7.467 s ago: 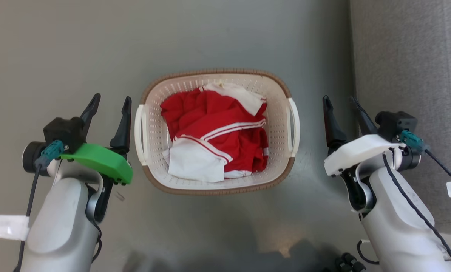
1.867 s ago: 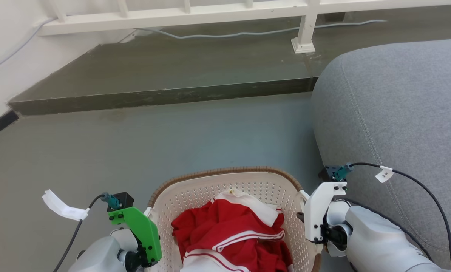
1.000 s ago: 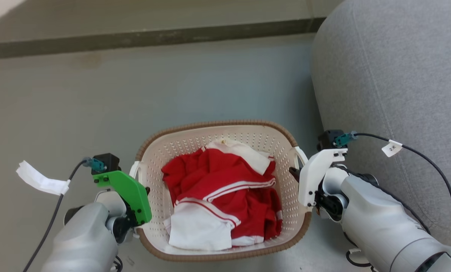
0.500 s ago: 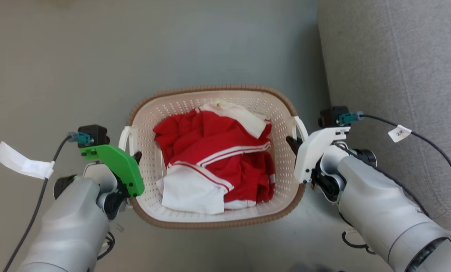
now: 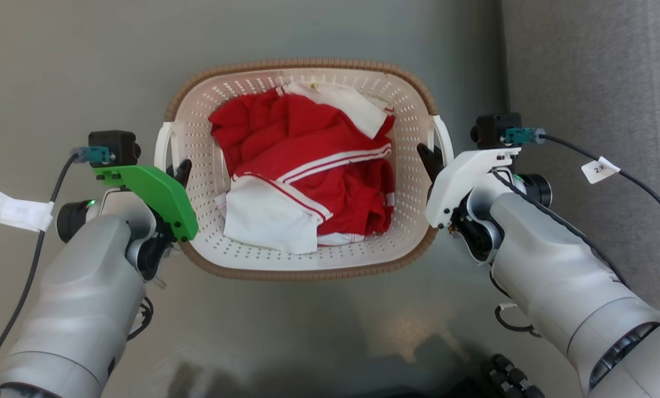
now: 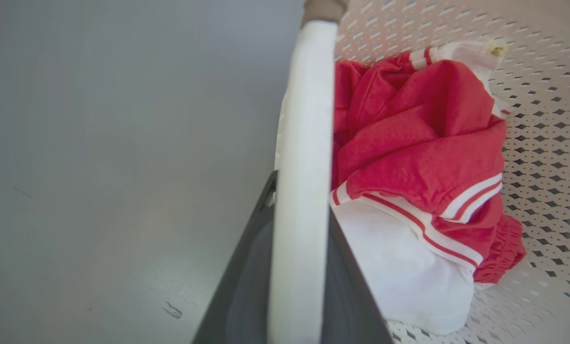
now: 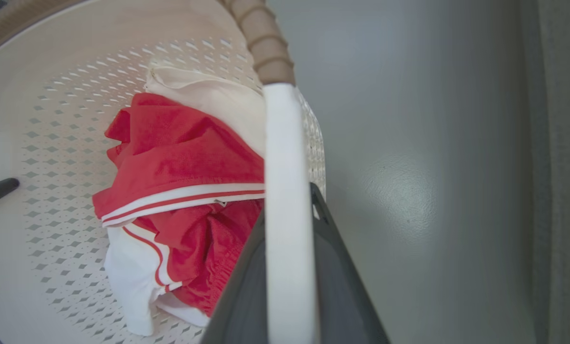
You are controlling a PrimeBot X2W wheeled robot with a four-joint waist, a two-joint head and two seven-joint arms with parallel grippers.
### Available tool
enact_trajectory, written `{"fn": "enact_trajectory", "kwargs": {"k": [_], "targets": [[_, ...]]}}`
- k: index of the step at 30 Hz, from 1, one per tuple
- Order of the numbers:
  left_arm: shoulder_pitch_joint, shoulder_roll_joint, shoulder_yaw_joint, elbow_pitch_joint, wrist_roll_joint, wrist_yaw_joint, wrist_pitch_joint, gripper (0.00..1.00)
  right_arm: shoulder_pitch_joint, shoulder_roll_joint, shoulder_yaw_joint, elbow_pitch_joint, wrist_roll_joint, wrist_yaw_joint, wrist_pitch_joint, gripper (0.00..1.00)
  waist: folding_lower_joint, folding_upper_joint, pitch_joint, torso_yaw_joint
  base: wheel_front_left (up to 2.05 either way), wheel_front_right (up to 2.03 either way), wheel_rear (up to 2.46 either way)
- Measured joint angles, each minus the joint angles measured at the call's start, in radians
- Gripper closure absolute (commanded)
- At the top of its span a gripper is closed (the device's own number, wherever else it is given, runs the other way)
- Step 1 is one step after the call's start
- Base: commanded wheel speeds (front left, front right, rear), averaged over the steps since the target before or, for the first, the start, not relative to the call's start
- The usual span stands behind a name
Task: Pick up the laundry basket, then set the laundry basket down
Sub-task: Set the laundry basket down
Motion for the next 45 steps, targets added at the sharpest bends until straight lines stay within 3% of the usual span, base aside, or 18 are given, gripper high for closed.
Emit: {"fn": "enact_trajectory", "kwargs": {"k": [19, 39, 40, 41, 42, 44, 45], "targets": [[-0.056, 0.019, -0.017, -0.017, 0.006, 0.000, -0.092, 1.00, -0.064, 0.000, 0.002, -0.004, 0.002, -0.001, -0.094, 1.00, -0.0001, 0.0000, 0.187, 0.006, 0.00, 0.00, 0.00], [-0.070, 0.028, -0.048, -0.014, 0.006, 0.000, -0.144, 1.00, -0.083, 0.001, 0.003, -0.002, 0.003, -0.003, -0.111, 1.00, -0.0001, 0.0000, 0.231, 0.003, 0.00, 0.00, 0.00], [-0.071, 0.028, -0.051, -0.013, 0.006, 0.000, -0.146, 0.64, -0.084, 0.001, 0.003, -0.001, 0.006, -0.003, -0.111, 1.00, -0.0001, 0.0000, 0.232, 0.003, 0.00, 0.00, 0.00], [-0.072, 0.029, -0.055, -0.012, 0.006, 0.000, -0.152, 0.01, -0.084, 0.001, 0.005, 0.002, 0.009, -0.007, -0.111, 0.92, -0.0001, -0.0001, 0.233, 0.003, 0.00, 0.00, 0.00], [-0.074, 0.030, -0.059, -0.012, 0.006, 0.000, -0.152, 0.00, -0.085, 0.001, 0.010, 0.009, 0.009, -0.011, -0.111, 0.56, -0.0001, 0.0000, 0.233, 0.003, 0.00, 0.00, 0.00], [-0.075, 0.035, -0.060, -0.010, 0.004, 0.000, -0.152, 0.00, -0.085, -0.005, 0.012, 0.015, 0.010, -0.017, -0.112, 0.00, -0.0001, 0.0000, 0.234, 0.003, 0.00, 0.00, 0.00], [-0.075, 0.039, -0.062, -0.010, 0.004, 0.000, -0.152, 0.00, -0.085, -0.010, 0.010, 0.016, 0.011, -0.018, -0.113, 0.00, -0.0001, 0.0000, 0.235, 0.003, 0.00, 0.00, 0.00]]}}
